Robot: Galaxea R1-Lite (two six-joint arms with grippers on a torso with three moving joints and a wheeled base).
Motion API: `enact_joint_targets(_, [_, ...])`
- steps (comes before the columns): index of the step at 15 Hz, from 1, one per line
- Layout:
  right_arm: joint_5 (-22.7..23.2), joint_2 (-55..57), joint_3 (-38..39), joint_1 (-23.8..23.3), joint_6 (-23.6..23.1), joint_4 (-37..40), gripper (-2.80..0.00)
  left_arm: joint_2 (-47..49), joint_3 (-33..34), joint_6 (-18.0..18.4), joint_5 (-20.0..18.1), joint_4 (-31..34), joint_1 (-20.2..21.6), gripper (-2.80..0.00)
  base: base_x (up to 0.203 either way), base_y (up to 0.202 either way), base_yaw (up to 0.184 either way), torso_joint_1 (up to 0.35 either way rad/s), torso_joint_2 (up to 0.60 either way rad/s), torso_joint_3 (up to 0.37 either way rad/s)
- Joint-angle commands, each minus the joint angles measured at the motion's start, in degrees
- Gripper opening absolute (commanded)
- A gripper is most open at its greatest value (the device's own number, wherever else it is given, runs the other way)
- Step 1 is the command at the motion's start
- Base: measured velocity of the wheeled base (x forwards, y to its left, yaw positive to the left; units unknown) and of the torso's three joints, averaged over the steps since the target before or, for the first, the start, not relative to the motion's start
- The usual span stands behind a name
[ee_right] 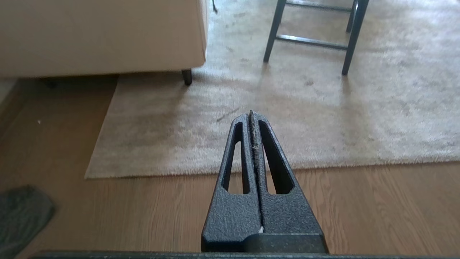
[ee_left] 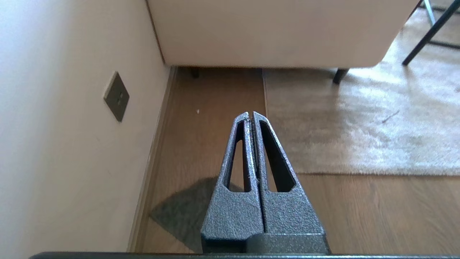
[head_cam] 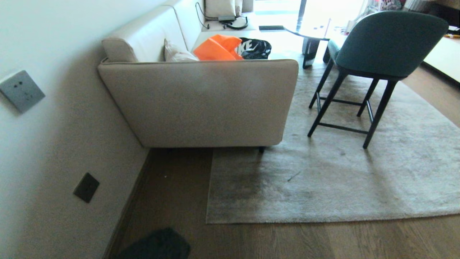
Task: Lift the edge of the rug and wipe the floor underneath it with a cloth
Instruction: Pick up the rag
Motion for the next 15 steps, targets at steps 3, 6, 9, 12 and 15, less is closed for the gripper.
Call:
enact_joint_targets(3, [0.0, 0.0, 0.0, 0.0, 0.0, 0.0, -2.8, 0.0, 0.0, 0.1, 0.0, 0.0, 0.0, -2.8, 0.0, 0.0, 0.0, 0.004, 0.0, -0.203])
enact_joint_targets(6, [-0.1, 0.0, 0.0, 0.0, 0.0, 0.0, -2.8, 0.0, 0.0, 0.0, 0.0, 0.0, 0.0, -2.8, 0.0, 0.0, 0.0, 0.005, 0.01, -0.191])
enact_joint_targets(9, [0.0, 0.0, 0.0, 0.0, 0.0, 0.0, -2.8, 0.0, 0.0, 0.0, 0.0, 0.0, 0.0, -2.8, 0.0, 0.0, 0.0, 0.003, 0.0, -0.195])
enact_joint_targets(12, [-0.1, 0.0, 0.0, 0.0, 0.0, 0.0, -2.8, 0.0, 0.0, 0.1, 0.0, 0.0, 0.0, -2.8, 0.0, 0.0, 0.0, 0.005, 0.0, -0.197])
enact_joint_targets(15, [-0.1, 0.0, 0.0, 0.0, 0.0, 0.0, -2.8, 0.0, 0.0, 0.1, 0.0, 0.0, 0.0, -2.8, 0.0, 0.0, 0.0, 0.003, 0.0, -0.201])
